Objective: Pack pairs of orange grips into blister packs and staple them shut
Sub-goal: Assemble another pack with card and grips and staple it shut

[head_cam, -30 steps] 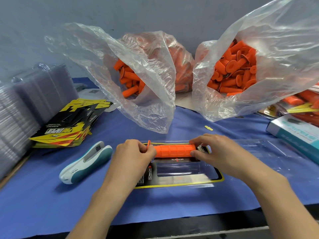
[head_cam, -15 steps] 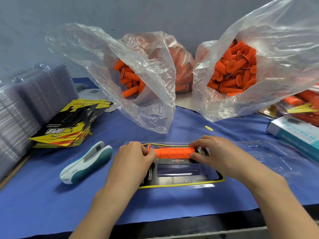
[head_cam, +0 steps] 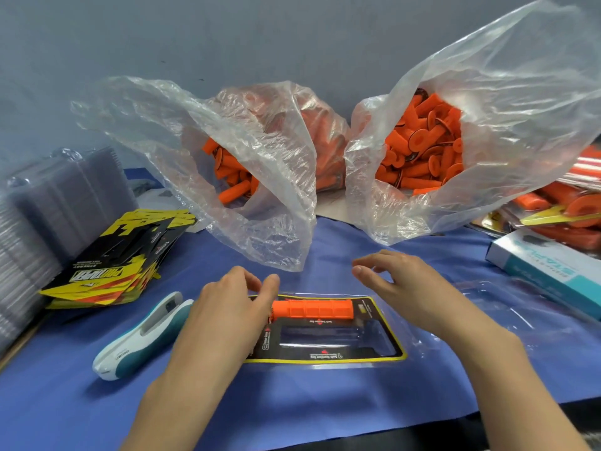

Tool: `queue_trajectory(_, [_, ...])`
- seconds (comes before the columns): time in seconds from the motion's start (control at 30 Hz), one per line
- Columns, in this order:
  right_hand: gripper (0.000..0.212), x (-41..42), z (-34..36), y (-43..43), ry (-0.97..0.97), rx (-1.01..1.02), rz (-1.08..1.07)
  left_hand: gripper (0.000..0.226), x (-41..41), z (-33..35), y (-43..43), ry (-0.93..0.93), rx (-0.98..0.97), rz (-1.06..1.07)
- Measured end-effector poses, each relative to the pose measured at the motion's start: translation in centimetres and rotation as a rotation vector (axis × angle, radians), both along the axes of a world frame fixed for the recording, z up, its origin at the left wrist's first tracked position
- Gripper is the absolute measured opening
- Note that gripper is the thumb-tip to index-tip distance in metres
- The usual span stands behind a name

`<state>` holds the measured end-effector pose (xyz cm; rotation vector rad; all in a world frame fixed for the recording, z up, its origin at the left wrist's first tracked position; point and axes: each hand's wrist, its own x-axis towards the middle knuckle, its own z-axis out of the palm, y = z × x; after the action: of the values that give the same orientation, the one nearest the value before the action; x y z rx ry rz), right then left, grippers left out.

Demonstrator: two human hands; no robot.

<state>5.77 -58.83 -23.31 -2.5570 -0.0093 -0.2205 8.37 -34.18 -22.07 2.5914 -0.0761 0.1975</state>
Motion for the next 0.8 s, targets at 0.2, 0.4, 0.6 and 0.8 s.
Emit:
queue_trajectory(0.2, [0.024, 2.7, 2.3, -1.9, -0.083, 0.158, -0.031, 0.024, 2.1, 6.4, -8.8, -0.184, -0.256, -0.383])
queue_trajectory(0.4, [0.032, 4.0, 3.0, -5.4, -0.006, 0.139, -0.261, 0.023, 9.5, 6.6, -22.5, -0.011, -0.275, -0.613])
queue_trajectory(0.6, [0.036, 4.5, 3.5, -9.2, -0.054, 0.249, -0.435, 0.021, 18.4, 3.9, -30.1, -0.105, 0.097, -0.582])
queue_trajectory(0.8, [0.032, 5.4, 3.0, -11.6, -0.070, 0.300, -0.460, 0.029, 22.6, 1.3, -35.8, -0.019, 0.200, -0.650])
